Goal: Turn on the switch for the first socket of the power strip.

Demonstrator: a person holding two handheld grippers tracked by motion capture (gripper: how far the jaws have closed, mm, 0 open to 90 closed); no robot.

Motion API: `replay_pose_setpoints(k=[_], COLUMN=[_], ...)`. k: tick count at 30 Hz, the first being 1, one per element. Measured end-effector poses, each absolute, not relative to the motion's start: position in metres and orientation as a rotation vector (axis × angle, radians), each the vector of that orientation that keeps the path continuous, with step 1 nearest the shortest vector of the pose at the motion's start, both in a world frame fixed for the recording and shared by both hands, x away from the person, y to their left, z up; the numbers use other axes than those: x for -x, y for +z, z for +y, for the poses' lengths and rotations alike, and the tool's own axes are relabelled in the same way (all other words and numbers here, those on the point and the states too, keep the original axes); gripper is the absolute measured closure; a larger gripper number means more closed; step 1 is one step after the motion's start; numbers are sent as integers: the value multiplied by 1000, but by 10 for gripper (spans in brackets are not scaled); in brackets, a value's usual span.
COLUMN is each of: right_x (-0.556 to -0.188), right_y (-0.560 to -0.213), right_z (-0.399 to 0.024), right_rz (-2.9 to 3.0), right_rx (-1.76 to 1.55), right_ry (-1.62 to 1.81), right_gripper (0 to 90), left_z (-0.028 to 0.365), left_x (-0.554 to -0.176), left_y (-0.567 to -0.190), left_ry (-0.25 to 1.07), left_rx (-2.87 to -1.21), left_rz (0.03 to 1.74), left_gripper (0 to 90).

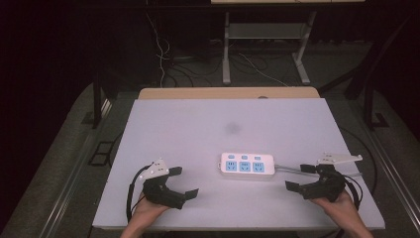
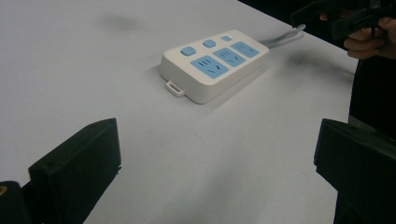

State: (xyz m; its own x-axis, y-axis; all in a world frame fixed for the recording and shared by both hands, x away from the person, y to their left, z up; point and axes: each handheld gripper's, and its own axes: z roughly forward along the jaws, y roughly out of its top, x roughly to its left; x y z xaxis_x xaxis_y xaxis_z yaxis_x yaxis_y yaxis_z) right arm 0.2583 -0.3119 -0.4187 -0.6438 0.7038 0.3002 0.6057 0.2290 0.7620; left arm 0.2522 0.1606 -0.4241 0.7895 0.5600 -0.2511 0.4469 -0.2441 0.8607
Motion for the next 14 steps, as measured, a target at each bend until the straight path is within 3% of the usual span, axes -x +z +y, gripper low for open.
replay_pose_setpoints(k=[14], right_x=[-248], right_y=[-430], right_z=[-310], right_rz=[2381], right_rx=[-1260], right_ry=[1390], right_gripper=[3], left_z=[162], left_x=[-254], left_y=[-425], left_ry=[127], left_rx=[-1893], left_rz=[767], left_gripper=[0])
